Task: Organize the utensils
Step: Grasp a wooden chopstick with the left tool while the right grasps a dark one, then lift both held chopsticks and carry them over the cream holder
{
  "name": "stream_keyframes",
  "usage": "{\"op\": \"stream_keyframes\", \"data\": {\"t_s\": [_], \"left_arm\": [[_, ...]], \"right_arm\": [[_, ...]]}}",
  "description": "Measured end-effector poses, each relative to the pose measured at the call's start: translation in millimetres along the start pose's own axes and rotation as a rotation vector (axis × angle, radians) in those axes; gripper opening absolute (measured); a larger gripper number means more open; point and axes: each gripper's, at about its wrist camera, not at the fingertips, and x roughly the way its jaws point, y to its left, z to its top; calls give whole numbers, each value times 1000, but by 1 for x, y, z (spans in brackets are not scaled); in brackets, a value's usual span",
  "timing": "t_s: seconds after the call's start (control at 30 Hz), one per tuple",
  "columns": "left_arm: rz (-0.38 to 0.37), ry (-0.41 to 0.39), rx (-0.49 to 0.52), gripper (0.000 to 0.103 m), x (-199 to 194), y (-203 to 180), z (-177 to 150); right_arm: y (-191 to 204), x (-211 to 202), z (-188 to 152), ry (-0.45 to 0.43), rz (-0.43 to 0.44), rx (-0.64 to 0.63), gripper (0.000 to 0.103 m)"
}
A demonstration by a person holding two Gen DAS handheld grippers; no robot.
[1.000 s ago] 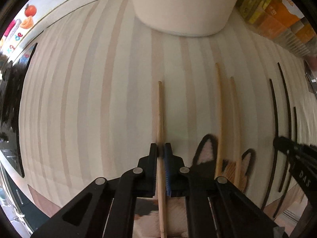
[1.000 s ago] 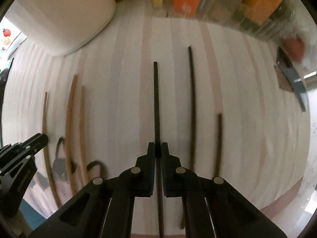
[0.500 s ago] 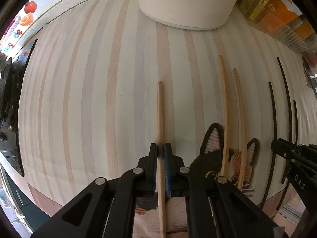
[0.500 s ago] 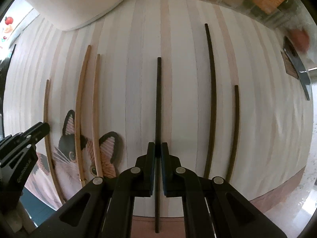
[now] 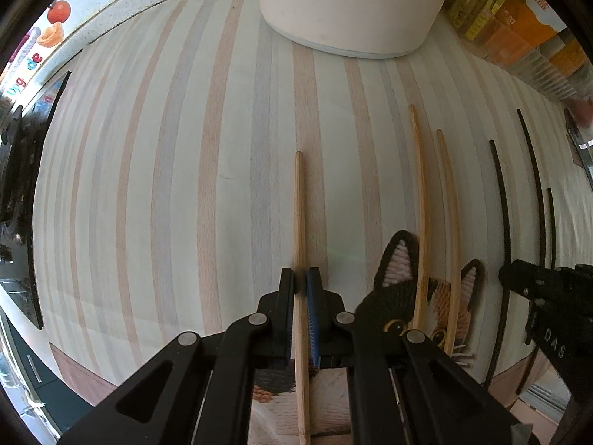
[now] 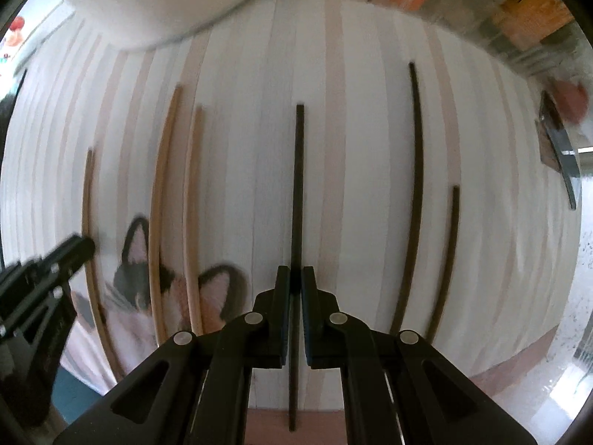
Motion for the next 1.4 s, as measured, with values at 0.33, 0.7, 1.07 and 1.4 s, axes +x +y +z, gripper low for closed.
{"op": "stream_keyframes", "data": {"t_s": [0.33, 0.7, 1.07, 1.4], "left_arm": [[9, -2, 0, 5, 0, -1, -1], [16, -32, 16, 4, -11, -8, -6], [-40, -215, 20, 4, -96, -9, -15], [-49, -459, -3, 4, -194, 8, 2]], "right_arm": [[10, 6, -6, -16, -13, -5, 9], [-6, 6, -20, -61, 12, 19, 6], [-26, -46, -39, -209, 132, 39, 6], [-43, -142, -47, -475, 167, 20, 5]]}}
